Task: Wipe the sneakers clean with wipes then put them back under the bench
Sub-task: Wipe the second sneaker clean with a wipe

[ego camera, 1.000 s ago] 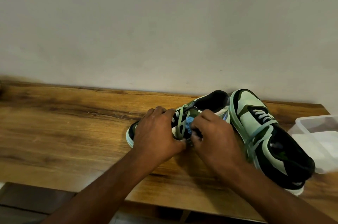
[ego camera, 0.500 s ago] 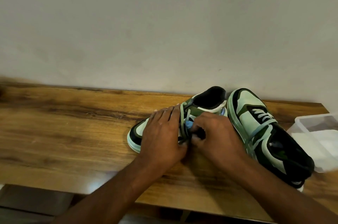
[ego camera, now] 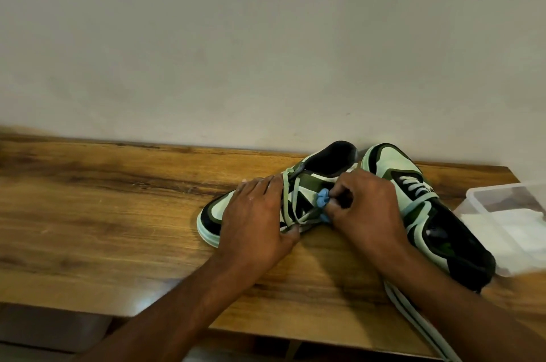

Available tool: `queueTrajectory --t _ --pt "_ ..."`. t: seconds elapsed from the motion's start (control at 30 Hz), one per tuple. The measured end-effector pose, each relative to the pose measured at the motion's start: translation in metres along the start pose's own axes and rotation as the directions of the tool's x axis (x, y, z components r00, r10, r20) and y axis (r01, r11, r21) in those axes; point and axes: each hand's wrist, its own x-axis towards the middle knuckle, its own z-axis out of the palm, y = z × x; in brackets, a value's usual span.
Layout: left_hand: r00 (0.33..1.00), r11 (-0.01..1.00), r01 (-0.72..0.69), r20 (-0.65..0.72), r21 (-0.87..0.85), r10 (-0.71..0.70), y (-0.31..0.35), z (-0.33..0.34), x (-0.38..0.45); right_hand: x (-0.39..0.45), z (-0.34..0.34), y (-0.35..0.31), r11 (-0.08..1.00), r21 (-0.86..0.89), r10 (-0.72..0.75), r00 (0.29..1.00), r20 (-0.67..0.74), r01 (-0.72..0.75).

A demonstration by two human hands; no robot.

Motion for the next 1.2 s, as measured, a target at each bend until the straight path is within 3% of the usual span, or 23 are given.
queueTrajectory --t 0.1,0.27,0.33,0.43,0.53,0.67,0.83,1.03,1.2 --pt "1.0 1.0 0.003 0.006 0.001 -0.003 0.003 0.0 -0.001 -0.008 0.006 -0.006 0.999 -0.013 -0.054 0.995 -0.078 0.053" --pt "0.998 0.999 0.042 0.048 0.008 -0.043 0.001 -0.006 0.0 -0.024 0.019 -0.024 0.974 0.039 -0.224 0.971 0.085 0.221" --pt "0.998 0.999 0.046 0.048 0.022 -0.047 0.0 -0.009 -0.001 -0.017 0.016 -0.014 0.986 0.02 -0.167 0.983 0.074 0.166" --pt "0.998 0.998 0.037 0.049 0.054 -0.04 -0.004 -0.013 -0.003 -0.005 0.007 0.004 0.997 0.067 -0.038 0.992 -0.118 0.046" --pt "0.994 0.996 0.046 0.091 0.072 -0.053 -0.011 -0.022 -0.003 -0.004 0.003 0.003 0.985 0.15 -0.05 0.967 -0.249 0.09" --pt "0.987 0.992 0.07 0.137 0.106 -0.085 -0.033 -0.036 -0.001 -0.016 0.012 -0.004 0.97 0.183 -0.131 0.978 -0.163 0.16" --pt "0.967 0.987 0.108 0.217 0.116 -0.132 -0.05 -0.043 0.004 -0.013 0.01 0.0 0.937 0.349 0.057 0.989 -0.137 -0.006" --pt "0.993 0.986 0.111 0.046 -0.128 -0.106 -0.032 -0.03 0.013 -0.012 0.018 -0.003 0.885 0.437 0.23 0.967 -0.111 -0.16" --pt "0.993 0.986 0.118 0.003 -0.122 -0.118 -0.022 -0.021 0.02 -0.015 0.027 -0.01 0.835 0.518 0.262 0.962 -0.076 -0.187"
